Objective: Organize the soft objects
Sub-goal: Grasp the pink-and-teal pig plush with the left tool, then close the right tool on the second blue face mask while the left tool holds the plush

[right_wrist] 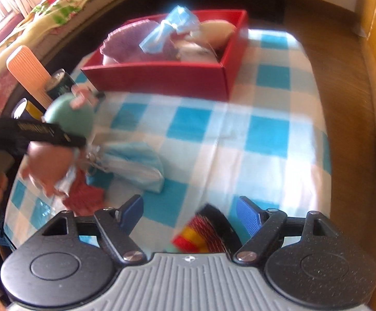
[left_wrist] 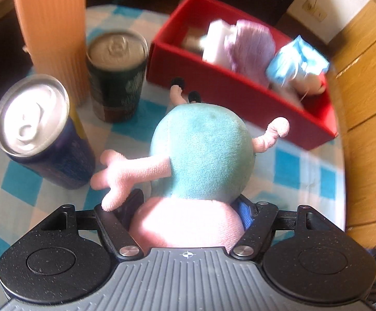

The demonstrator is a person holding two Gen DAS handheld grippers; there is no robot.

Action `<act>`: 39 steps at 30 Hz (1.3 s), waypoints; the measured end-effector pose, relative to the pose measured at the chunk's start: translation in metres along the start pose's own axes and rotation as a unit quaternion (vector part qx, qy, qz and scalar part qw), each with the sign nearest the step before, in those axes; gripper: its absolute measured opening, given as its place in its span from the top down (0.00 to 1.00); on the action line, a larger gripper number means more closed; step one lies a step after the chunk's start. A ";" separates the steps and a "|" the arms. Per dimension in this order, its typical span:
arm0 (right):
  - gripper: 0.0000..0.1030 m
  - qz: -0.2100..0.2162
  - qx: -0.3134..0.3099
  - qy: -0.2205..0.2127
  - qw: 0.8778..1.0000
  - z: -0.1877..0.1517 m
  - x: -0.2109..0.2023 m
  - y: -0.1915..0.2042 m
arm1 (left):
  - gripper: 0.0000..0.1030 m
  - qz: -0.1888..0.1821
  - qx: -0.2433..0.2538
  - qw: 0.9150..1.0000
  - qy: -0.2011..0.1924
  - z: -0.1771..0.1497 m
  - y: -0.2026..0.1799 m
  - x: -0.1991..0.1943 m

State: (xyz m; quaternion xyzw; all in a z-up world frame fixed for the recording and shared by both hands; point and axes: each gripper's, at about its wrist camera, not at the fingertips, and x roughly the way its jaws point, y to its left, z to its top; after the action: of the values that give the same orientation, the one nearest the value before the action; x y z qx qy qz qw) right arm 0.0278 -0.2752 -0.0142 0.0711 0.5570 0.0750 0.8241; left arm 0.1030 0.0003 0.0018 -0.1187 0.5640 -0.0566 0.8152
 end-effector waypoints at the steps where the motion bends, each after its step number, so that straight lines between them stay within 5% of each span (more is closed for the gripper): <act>1: 0.43 -0.002 0.003 0.004 1.000 -0.004 0.001 -0.001 | 0.31 -0.006 0.000 1.000 -0.007 0.001 0.000 -0.006; 13: 0.41 -0.015 -0.021 0.055 0.998 -0.038 0.028 0.012 | 0.31 -0.064 -0.009 0.997 -0.036 0.005 -0.007 -0.038; 18: 0.45 -0.019 -0.038 0.047 0.998 -0.041 0.027 0.014 | 0.31 -0.133 -0.027 0.990 -0.047 0.006 0.002 -0.054; 20: 0.57 -0.025 -0.052 0.045 0.997 -0.041 0.027 0.018 | 0.48 -0.154 -0.039 0.986 -0.051 0.006 0.007 -0.059; 23: 0.66 -0.019 -0.061 0.042 0.997 -0.039 0.028 0.021 | 0.55 -0.206 -0.054 0.975 -0.063 0.008 0.015 -0.068; 27: 0.66 -0.015 -0.056 0.041 0.997 -0.036 0.030 0.023 | 0.51 -0.123 -0.005 0.991 -0.060 0.005 0.003 -0.063; 28: 0.65 -0.016 -0.053 0.041 0.998 -0.036 0.030 0.024 | 0.42 -0.113 0.009 0.992 -0.051 0.003 -0.002 -0.055; 32: 0.54 -0.019 -0.059 0.043 0.997 -0.032 0.030 0.031 | 0.26 -0.091 0.021 0.996 0.010 -0.001 -0.023 -0.010; 37: 0.53 -0.005 -0.074 0.040 0.996 -0.029 0.028 0.041 | 0.17 -0.040 0.021 0.998 0.047 0.002 -0.041 0.039; 39: 0.52 -0.003 -0.082 0.039 0.996 -0.029 0.029 0.043 | 0.22 -0.030 -0.004 0.998 0.061 0.002 -0.041 0.060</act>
State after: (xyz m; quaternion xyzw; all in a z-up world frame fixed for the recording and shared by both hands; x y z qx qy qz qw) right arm 0.0092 -0.2261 -0.0426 -0.0009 0.5808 0.1204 0.8051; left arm 0.1280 -0.0522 -0.0414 -0.1354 0.6092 -0.0857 0.7767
